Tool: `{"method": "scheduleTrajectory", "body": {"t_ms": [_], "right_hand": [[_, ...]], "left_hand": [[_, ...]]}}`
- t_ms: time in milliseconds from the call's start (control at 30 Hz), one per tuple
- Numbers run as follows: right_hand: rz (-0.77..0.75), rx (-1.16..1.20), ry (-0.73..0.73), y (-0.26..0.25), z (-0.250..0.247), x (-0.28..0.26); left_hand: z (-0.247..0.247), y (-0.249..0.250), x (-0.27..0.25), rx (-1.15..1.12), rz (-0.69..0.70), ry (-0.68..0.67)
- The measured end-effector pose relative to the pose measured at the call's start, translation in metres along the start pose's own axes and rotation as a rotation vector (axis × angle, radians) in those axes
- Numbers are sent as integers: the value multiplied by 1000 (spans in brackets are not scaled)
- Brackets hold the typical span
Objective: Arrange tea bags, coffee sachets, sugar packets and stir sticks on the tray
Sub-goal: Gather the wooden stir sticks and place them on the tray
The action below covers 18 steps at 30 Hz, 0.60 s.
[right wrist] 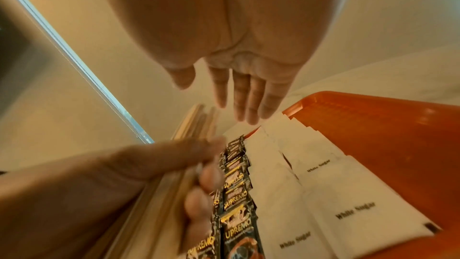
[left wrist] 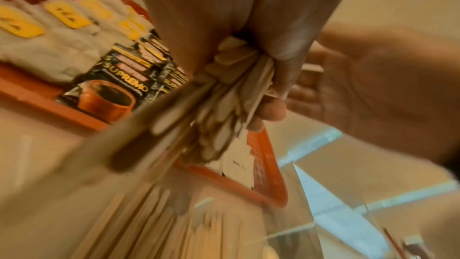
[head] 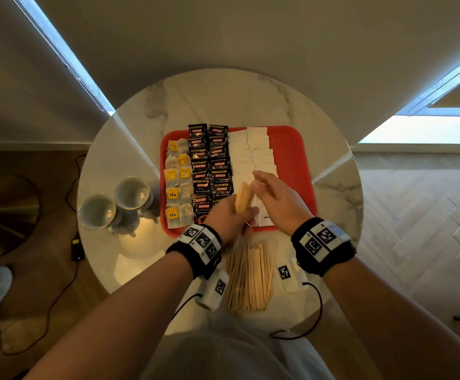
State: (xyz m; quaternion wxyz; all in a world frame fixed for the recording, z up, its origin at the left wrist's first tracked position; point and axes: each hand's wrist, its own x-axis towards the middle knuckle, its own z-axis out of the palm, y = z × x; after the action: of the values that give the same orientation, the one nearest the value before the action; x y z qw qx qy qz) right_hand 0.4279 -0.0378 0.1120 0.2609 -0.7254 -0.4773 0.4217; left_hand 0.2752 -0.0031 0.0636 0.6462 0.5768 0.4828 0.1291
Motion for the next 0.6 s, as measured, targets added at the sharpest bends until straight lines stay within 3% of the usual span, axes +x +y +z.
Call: {"method": "scheduleTrajectory", "body": {"t_ms": [67, 167, 233, 300, 367, 467, 600], "right_hand": [[14, -37, 29, 6, -1, -8], [19, -195, -272, 14, 12, -26], [-97, -438, -480, 17, 26, -37], [-230, -614, -590, 16, 38, -40], [-304, -675, -610, 10, 41, -36], [-289, -691, -574, -2, 32, -22], [-287, -659, -590, -3, 27, -17]], "left_hand": [[-14, 3, 6, -153, 2, 133], [-30, 13, 14, -380, 49, 290], [-32, 23, 18, -498, 76, 318], [-29, 32, 21, -563, 93, 314], [-19, 36, 21, -598, 95, 275], [-3, 36, 18, -611, 62, 219], [-2, 34, 23, -644, 53, 270]]}}
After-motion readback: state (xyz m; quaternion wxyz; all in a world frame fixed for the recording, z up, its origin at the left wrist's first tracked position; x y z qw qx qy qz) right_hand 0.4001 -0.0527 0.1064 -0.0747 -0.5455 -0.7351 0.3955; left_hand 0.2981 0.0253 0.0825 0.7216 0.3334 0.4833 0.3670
